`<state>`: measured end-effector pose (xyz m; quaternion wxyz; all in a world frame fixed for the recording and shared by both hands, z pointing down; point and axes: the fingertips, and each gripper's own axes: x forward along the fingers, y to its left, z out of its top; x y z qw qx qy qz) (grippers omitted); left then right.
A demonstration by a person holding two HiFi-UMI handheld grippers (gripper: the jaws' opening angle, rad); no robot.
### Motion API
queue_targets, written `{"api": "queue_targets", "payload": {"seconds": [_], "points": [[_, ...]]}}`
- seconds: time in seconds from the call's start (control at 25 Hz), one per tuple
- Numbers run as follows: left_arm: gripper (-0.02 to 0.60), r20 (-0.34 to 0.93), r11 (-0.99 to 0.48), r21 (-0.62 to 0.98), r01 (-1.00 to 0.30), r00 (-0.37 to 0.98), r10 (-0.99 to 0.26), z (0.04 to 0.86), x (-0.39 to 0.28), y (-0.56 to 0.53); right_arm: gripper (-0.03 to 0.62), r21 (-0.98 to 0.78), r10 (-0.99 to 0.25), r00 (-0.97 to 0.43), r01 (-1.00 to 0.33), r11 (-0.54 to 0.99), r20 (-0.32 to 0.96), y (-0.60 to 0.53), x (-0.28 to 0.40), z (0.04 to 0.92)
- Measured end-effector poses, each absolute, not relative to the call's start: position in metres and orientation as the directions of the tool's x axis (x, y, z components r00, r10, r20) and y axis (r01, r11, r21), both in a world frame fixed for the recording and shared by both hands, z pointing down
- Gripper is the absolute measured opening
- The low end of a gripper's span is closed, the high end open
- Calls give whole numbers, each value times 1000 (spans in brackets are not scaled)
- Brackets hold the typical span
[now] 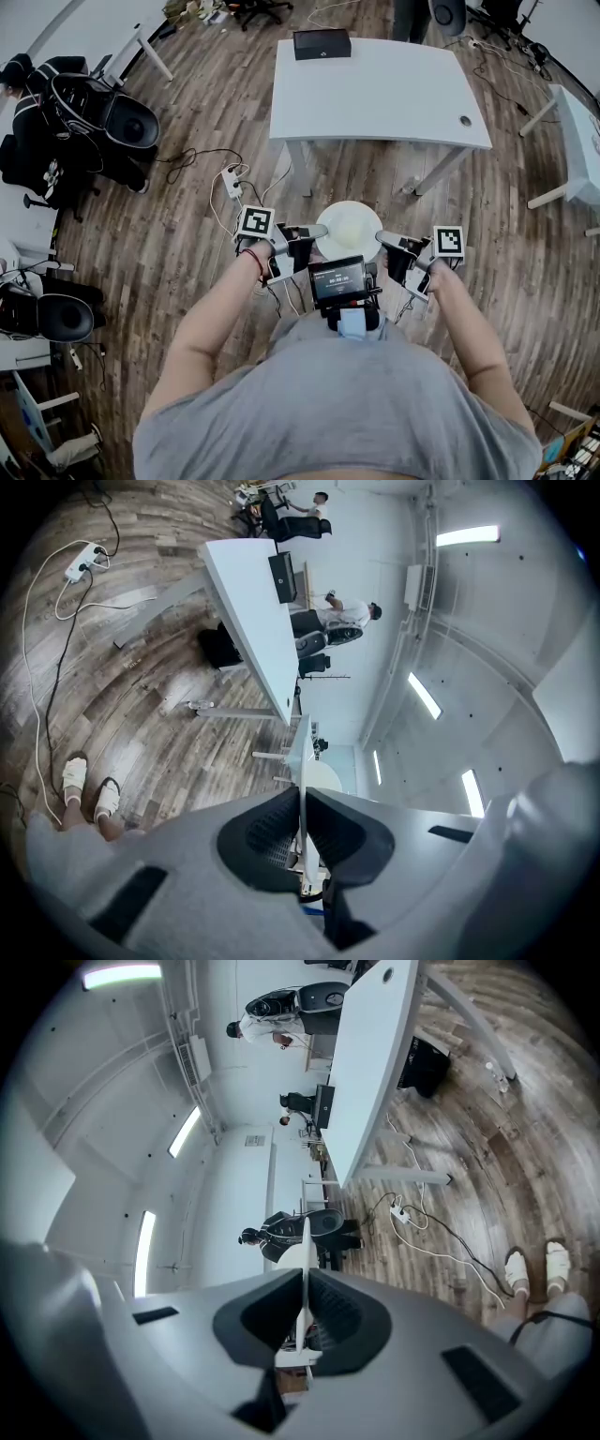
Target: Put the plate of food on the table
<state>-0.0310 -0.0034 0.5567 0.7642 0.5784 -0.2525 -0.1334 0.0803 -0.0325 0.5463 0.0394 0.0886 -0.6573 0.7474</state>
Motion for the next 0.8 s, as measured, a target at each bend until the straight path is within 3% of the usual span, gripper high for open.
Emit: {"api": "queue_targets", "payload": {"seconds": [0.8], "points": [[31, 232, 234, 964, -129, 839, -493, 551, -27, -7, 40, -980, -79, -980, -173, -103, 181, -35, 81, 547]]}}
